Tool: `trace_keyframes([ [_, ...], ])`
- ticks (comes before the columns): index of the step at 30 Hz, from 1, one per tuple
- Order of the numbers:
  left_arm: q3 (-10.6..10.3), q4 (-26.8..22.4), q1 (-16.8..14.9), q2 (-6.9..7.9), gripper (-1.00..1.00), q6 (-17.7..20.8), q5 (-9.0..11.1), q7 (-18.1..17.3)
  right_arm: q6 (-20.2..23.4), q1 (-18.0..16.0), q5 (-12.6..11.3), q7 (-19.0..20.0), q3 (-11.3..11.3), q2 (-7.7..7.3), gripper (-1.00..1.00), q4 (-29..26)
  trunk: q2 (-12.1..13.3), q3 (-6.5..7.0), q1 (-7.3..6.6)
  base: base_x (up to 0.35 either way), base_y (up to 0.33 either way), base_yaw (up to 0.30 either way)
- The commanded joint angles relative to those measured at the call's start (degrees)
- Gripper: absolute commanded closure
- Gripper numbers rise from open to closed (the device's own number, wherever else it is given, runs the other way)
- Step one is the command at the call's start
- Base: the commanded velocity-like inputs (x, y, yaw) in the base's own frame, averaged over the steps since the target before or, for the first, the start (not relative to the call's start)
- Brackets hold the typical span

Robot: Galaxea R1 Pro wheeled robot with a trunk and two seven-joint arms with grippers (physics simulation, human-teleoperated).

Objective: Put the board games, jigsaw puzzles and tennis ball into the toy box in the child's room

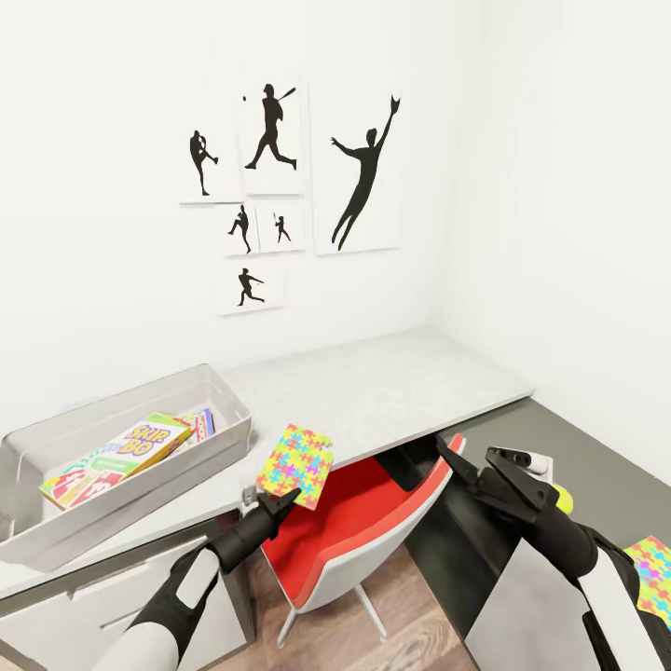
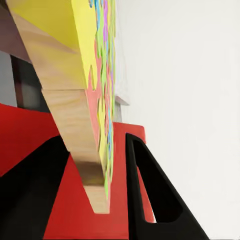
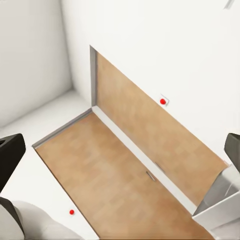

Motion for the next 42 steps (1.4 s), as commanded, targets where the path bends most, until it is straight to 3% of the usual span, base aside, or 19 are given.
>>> trace_keyframes([
  [1,-0.97,-0.08,-0.05,-0.05,1.00,0.34,-0.09,-0.21,0.31,-0.04,-0.23,0.00,0.22,-0.07,-1.00,0.00,-0.03,-0.06,0.00,0.000,0.000,0.000],
  [3,-3.59,-0.24,-0.05,-0.05,1.00,0.34,-0.05,-1.08,0.29,-0.04,-0.18,0.00,0.48,-0.17,-1.00,0.00,-0.03,-0.06,0.00,0.000,0.000,0.000],
  [6,-4.81,-0.41,-0.05,-0.05,1.00,0.34,-0.06,-3.74,0.25,0.01,-0.16,0.00,0.61,-0.16,-1.00,0.00,-0.03,-0.06,0.00,0.000,0.000,0.000],
  [10,-5.47,-0.53,-0.05,0.03,1.00,0.69,-0.11,-7.12,0.29,0.20,-0.15,0.04,0.65,-0.29,-1.00,0.00,-0.03,-0.06,0.00,0.000,0.000,0.000],
  [23,-5.83,-2.74,-0.04,0.04,1.00,1.89,-0.12,-7.62,0.33,0.33,-0.15,0.15,0.39,-0.59,-1.00,0.00,-0.03,-0.06,0.00,0.000,0.000,0.000],
  [27,-7.90,-7.58,0.16,0.04,1.00,4.98,-0.06,-8.26,0.39,0.27,-0.15,0.31,0.06,-0.61,-1.00,0.00,-0.03,-0.06,0.00,0.000,0.000,0.000],
  [30,-9.23,-11.51,0.41,0.04,1.00,7.01,-0.04,-10.47,0.41,0.18,-0.08,0.49,-0.07,-0.78,-1.00,0.00,-0.03,-0.06,0.00,0.000,0.000,0.000],
  [34,-10.18,-15.87,0.72,0.11,1.00,10.62,-0.10,-14.67,0.41,1.00,0.15,0.56,-0.13,-2.12,-1.00,0.00,-0.03,-0.06,0.00,0.000,0.000,0.000],
  [40,-10.42,-22.01,1.81,0.12,1.00,15.70,-0.07,-15.93,0.23,6.28,0.27,0.41,-0.19,-3.70,-1.00,-0.01,-0.03,-0.06,0.00,0.000,0.000,0.000],
  [42,-10.64,-26.37,3.28,0.07,1.00,18.31,-0.05,-16.01,-0.80,8.42,0.28,0.39,-0.24,-4.10,-1.00,0.01,-0.03,-0.06,0.00,0.000,0.000,0.000],
])
